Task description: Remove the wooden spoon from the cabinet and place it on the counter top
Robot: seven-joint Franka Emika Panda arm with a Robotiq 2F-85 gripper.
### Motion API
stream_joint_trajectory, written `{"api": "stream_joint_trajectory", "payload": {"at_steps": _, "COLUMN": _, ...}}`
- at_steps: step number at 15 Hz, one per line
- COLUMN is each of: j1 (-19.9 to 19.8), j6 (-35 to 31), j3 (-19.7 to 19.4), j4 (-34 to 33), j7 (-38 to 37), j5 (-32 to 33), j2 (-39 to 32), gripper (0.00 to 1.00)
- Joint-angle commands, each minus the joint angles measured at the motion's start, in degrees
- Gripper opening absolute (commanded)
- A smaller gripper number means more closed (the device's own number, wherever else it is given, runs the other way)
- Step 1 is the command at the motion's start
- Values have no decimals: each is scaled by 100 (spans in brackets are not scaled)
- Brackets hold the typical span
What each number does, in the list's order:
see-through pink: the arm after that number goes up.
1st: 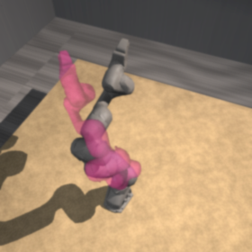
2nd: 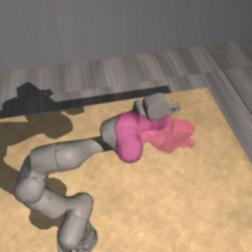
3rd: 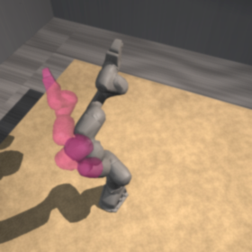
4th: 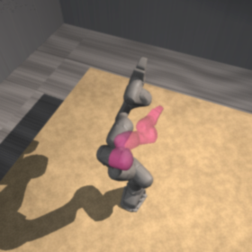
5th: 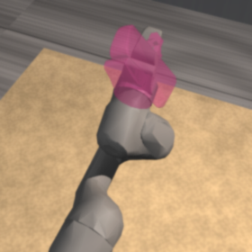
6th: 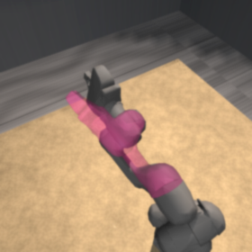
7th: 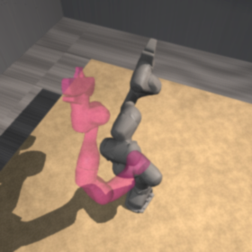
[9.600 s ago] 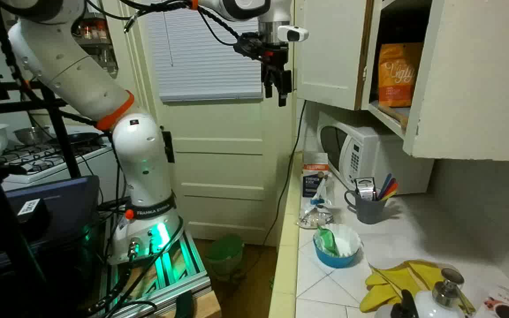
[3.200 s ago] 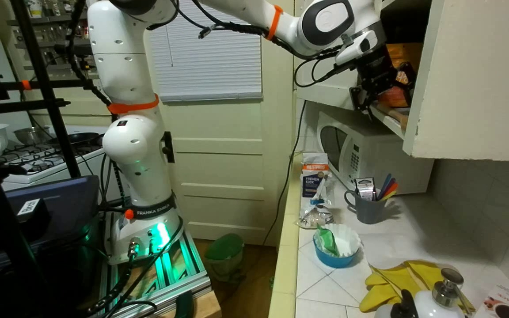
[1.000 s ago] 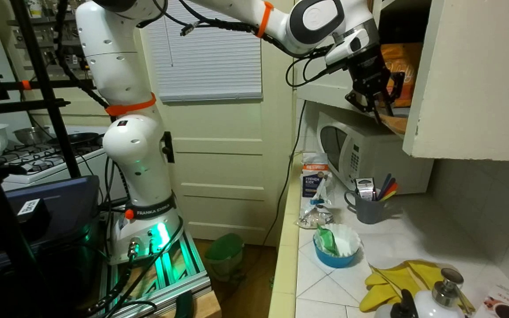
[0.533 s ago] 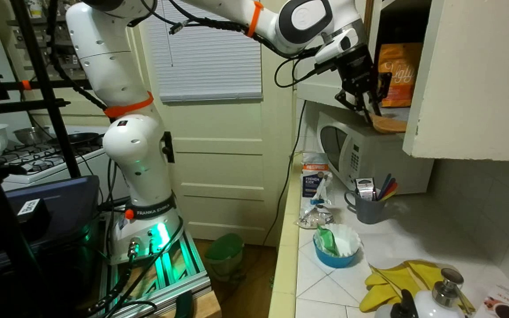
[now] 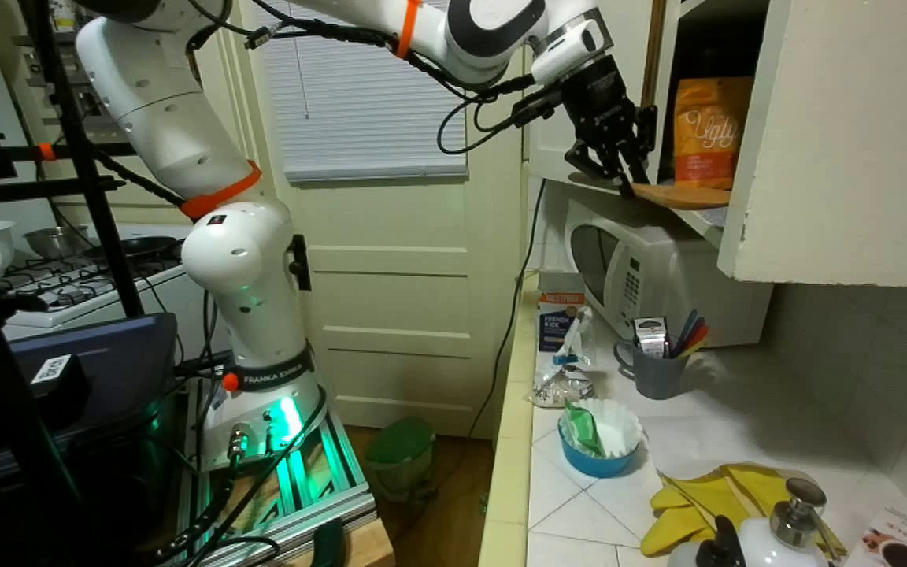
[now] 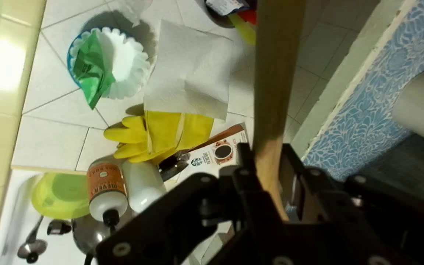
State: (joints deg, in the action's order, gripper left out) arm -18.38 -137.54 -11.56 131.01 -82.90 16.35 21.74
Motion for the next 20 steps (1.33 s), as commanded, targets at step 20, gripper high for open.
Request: {"api": "stream_joint_trajectory", "payload": {"at_steps": 20, "j1": -170, "j6": 362, "j3": 1396, "j4": 922, "j7": -2107, "j5": 3140, "j2": 766, "gripper": 22}}
